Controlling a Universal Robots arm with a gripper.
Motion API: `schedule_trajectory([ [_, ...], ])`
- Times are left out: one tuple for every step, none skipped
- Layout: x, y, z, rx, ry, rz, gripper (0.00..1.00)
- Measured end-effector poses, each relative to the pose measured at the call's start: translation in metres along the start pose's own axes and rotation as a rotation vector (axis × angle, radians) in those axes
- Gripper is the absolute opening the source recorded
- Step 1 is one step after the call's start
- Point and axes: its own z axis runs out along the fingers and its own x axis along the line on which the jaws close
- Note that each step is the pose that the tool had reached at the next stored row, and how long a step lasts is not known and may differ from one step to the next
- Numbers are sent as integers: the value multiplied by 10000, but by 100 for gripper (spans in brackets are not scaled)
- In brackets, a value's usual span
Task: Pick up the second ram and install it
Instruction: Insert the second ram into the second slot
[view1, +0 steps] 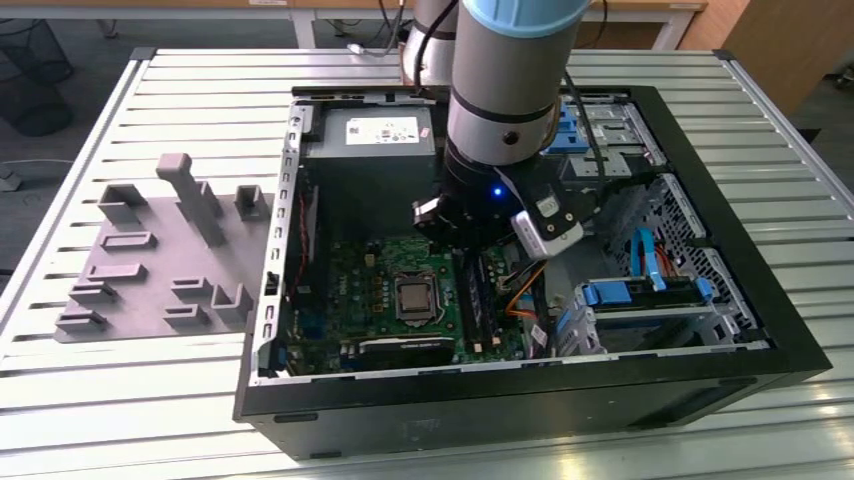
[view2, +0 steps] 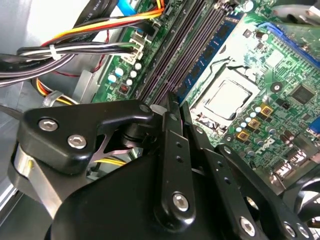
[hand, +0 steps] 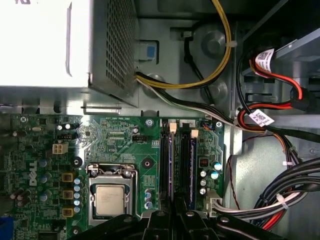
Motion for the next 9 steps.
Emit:
schedule_trajectory([
  [0,-2,17,1,0,0,14],
  [0,-2,34,2,1,0,14],
  [0,-2,54,2,1,2,14],
  [0,-4,72,3,1,7,14],
  [0,-9,90,2,1,11,14],
  [0,-19,101,5,2,19,14],
  [2,-35,108,4,1,22,14],
  [3,-49,116,0,1,28,14],
  [3,-66,121,-5,1,39,14],
])
